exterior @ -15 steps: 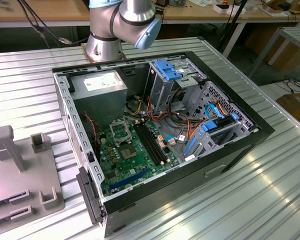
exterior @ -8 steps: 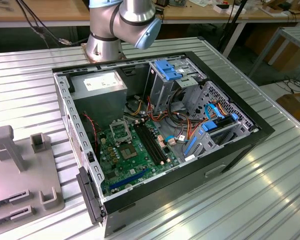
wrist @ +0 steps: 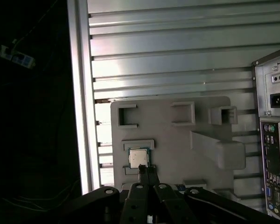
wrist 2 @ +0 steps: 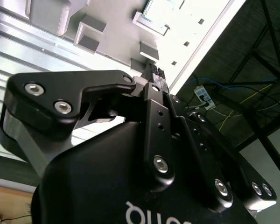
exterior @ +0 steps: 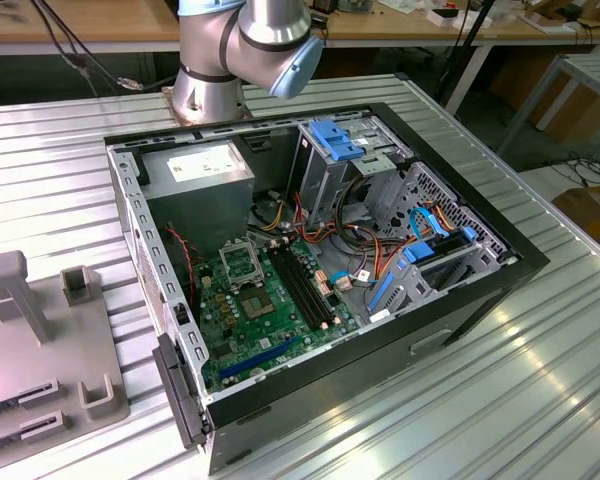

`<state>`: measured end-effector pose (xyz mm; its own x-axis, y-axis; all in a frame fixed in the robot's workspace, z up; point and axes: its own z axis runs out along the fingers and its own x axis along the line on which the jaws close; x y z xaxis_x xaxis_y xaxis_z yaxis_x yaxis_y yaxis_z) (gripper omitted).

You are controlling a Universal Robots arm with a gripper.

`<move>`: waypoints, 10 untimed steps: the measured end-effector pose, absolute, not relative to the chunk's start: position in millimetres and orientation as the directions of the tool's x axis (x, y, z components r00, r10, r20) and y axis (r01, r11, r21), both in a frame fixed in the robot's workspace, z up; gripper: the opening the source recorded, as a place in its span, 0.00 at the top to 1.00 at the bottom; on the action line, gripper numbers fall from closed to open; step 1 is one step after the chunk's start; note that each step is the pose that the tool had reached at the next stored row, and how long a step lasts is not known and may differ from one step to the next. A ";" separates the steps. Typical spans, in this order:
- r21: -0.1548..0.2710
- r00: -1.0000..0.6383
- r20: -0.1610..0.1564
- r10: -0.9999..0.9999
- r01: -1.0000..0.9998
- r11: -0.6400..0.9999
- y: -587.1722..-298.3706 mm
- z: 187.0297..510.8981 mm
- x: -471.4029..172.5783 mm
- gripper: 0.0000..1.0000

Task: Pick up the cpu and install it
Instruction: 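Reach for the cpu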

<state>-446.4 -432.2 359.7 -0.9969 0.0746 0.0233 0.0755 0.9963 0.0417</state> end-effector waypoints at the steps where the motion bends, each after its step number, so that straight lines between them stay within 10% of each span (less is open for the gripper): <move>1: 0.042 -0.997 0.023 0.075 0.076 0.996 -432.2 359.7 -446.4 0.89; 10: 0.042 -0.997 0.023 0.069 0.070 0.997 -437.8 354.8 -446.4 0.89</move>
<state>-446.4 -437.8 354.8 -0.9974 0.0688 0.0232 0.0698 0.9967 0.0417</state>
